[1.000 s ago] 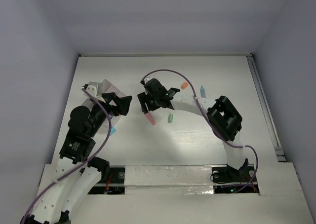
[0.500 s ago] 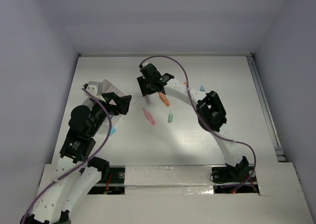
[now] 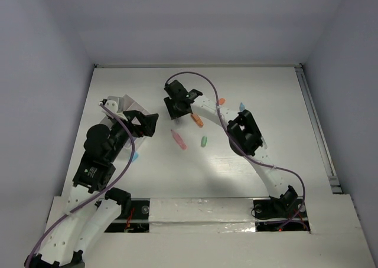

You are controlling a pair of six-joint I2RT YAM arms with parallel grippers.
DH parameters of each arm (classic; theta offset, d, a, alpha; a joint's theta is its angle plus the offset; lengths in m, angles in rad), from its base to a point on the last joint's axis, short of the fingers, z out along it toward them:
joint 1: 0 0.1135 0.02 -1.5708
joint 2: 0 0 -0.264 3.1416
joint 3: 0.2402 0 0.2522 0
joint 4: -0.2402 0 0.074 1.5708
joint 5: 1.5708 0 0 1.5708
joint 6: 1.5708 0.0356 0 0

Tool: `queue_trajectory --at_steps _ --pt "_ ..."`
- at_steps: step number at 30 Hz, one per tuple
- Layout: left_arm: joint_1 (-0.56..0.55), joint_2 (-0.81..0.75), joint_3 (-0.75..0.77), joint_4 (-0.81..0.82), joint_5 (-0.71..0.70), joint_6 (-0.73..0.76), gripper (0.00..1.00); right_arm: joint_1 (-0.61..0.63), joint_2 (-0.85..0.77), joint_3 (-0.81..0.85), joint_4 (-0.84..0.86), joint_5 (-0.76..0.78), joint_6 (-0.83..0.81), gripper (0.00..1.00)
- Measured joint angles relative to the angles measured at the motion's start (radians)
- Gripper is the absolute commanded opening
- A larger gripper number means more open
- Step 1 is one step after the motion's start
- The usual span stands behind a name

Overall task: Sort the stationery into containers
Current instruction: Pick up the pen from the center of the board.

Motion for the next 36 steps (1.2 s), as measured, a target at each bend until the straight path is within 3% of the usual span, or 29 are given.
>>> queue_trajectory --at_steps 3,6,12,17,21,26,29,36 --pt "0.000 0.008 0.000 0.000 0.000 0.000 0.89 0.000 0.022 0.017 -0.003 -0.001 0.003 0.38" --pt "0.000 0.014 0.000 0.000 0.001 0.000 0.89 0.000 0.036 0.041 0.000 -0.001 0.006 0.12" --pt "0.000 0.033 0.000 0.000 0.024 0.000 0.84 -0.003 0.030 0.014 0.096 0.007 0.026 0.02" --pt "0.000 0.077 0.000 0.001 0.059 0.000 0.74 -0.007 -0.086 -0.118 0.208 -0.001 0.056 0.01" --pt "0.000 0.117 0.000 0.001 0.083 0.002 0.58 -0.008 -0.337 -0.318 0.334 -0.056 0.127 0.02" --pt "0.000 0.178 0.000 0.000 0.105 0.003 0.58 -0.008 -0.669 -0.539 0.559 -0.153 0.257 0.01" --pt "0.000 0.186 0.000 0.000 0.111 0.003 0.58 -0.006 -0.724 -0.618 0.655 -0.189 0.311 0.01" --pt "0.000 0.189 0.000 0.015 0.164 0.003 0.59 0.029 -0.747 -0.735 0.682 -0.227 0.367 0.02"
